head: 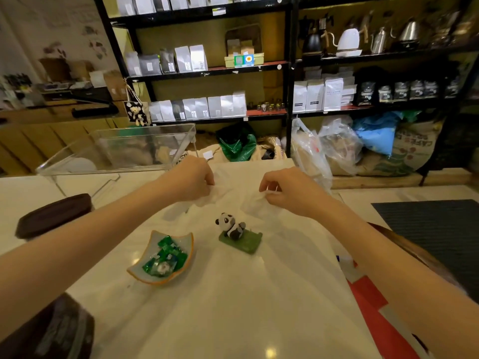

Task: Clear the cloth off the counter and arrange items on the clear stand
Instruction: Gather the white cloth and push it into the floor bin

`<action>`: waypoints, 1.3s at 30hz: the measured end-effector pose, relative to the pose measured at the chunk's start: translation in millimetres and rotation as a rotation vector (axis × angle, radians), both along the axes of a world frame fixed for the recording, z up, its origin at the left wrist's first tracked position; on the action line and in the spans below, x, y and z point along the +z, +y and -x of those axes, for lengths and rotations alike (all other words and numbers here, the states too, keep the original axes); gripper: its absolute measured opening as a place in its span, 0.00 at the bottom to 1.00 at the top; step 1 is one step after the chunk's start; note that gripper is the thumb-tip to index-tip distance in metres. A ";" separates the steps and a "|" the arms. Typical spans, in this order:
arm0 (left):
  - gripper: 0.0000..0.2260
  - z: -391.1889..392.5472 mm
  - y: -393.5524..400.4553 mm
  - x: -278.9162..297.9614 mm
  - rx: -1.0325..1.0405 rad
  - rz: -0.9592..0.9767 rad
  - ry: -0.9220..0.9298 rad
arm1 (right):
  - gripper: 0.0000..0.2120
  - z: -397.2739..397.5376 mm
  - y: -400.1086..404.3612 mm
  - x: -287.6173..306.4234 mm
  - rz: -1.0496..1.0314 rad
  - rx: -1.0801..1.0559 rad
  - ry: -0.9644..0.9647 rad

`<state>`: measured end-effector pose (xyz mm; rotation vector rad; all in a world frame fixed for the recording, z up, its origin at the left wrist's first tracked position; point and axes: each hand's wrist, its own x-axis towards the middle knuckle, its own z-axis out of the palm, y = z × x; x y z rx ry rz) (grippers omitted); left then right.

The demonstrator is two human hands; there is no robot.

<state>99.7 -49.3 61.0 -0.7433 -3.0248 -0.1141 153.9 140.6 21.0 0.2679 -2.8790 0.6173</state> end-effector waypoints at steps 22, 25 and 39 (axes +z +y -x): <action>0.13 -308.0 -182.0 -53.4 -0.261 -0.214 -0.137 | 0.05 -297.0 -181.6 -32.1 0.291 -0.107 -0.025; 0.14 -330.3 -201.4 -94.0 -0.240 -0.186 -0.248 | 0.05 -316.3 -199.2 -64.0 0.291 -0.084 -0.159; 0.15 -312.4 -221.0 -346.0 -0.055 0.044 -0.828 | 0.10 -323.6 -201.7 -330.8 0.282 -0.359 -0.553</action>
